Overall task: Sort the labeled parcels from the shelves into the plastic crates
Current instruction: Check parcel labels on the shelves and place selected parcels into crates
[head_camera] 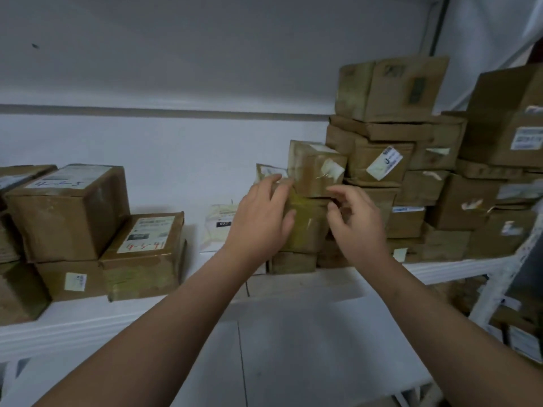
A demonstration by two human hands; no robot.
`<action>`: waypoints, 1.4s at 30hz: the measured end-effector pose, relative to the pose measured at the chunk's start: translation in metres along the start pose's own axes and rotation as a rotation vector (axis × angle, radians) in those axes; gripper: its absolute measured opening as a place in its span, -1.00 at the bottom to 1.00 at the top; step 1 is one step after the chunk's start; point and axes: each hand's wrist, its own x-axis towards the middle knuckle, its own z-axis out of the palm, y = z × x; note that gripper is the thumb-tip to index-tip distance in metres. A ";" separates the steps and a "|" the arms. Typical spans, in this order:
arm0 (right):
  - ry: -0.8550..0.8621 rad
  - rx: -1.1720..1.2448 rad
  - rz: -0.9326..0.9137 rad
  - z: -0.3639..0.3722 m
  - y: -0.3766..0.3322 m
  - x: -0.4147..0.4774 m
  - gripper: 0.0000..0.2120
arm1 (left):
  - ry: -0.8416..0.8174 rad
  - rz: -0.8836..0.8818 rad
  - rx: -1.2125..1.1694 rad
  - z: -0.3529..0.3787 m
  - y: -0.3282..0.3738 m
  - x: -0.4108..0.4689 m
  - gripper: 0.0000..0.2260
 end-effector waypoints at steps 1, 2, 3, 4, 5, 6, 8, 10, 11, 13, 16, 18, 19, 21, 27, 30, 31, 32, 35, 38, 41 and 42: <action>-0.006 0.003 -0.001 -0.006 0.005 0.006 -0.75 | -0.001 -0.002 -0.001 0.003 0.008 0.012 -0.53; -0.016 0.008 0.001 -0.010 0.009 0.011 -0.74 | -0.002 -0.001 0.001 0.006 0.014 0.025 -0.52; -0.029 0.018 0.010 -0.013 0.012 0.017 -0.73 | -0.007 -0.003 0.012 0.010 0.020 0.037 -0.50; -0.048 0.037 0.031 -0.016 0.016 0.022 -0.71 | -0.018 -0.008 0.032 0.013 0.024 0.050 -0.47; -0.072 0.067 0.062 -0.018 0.019 0.027 -0.69 | -0.039 -0.018 0.059 0.017 0.026 0.060 -0.44; -0.096 0.108 0.096 -0.018 0.023 0.031 -0.66 | -0.071 -0.029 0.091 0.021 0.028 0.070 -0.42; -0.130 0.198 0.148 -0.019 0.029 0.037 -0.61 | -0.150 -0.037 0.160 0.026 0.027 0.082 -0.40; -0.151 0.293 0.190 -0.018 0.033 0.041 -0.58 | -0.195 -0.060 0.176 0.029 0.023 0.086 -0.44; -0.164 0.333 0.210 -0.016 0.035 0.041 -0.57 | -0.183 -0.084 0.154 0.030 0.022 0.086 -0.46; -0.205 0.373 0.238 -0.013 0.036 0.043 -0.52 | -0.110 -0.145 0.091 0.030 0.019 0.082 -0.49; -0.284 0.393 0.220 -0.008 0.031 0.048 -0.44 | -0.039 -0.260 -0.067 0.030 0.014 0.077 -0.50; -0.336 0.371 0.188 -0.002 0.026 0.054 -0.43 | -0.004 -0.359 -0.236 0.029 0.009 0.075 -0.53; -0.349 0.327 0.180 0.001 0.024 0.056 -0.42 | 0.019 -0.404 -0.325 0.029 0.007 0.075 -0.55; -0.357 0.296 0.166 0.007 0.021 0.061 -0.42 | 0.077 -0.501 -0.480 0.028 0.005 0.075 -0.56; -0.222 0.418 -0.035 0.020 0.006 0.060 -0.66 | 0.122 -0.781 -0.694 0.015 0.009 0.079 -0.40; -0.170 0.537 -0.091 0.020 0.002 0.055 -0.68 | 0.168 -0.864 -0.720 0.004 0.005 0.079 -0.48; -0.168 0.593 -0.100 0.020 0.000 0.054 -0.67 | 0.188 -0.876 -0.743 0.002 0.003 0.077 -0.50; -0.173 0.656 -0.092 0.020 -0.002 0.052 -0.65 | 0.213 -0.880 -0.788 -0.001 0.001 0.075 -0.50; -0.170 0.847 0.026 0.022 -0.013 0.048 -0.61 | 0.326 -0.867 -0.949 -0.009 0.001 0.063 -0.49; -0.238 0.931 0.245 0.028 -0.027 0.043 -0.51 | 0.472 -0.796 -1.061 -0.014 0.011 0.047 -0.51; -0.393 1.175 0.415 0.039 -0.042 0.037 -0.21 | 0.443 -0.655 -1.044 -0.017 0.023 0.024 -0.48; -0.384 1.243 0.436 0.043 -0.046 0.036 -0.20 | 0.403 -0.603 -1.022 -0.018 0.025 0.017 -0.45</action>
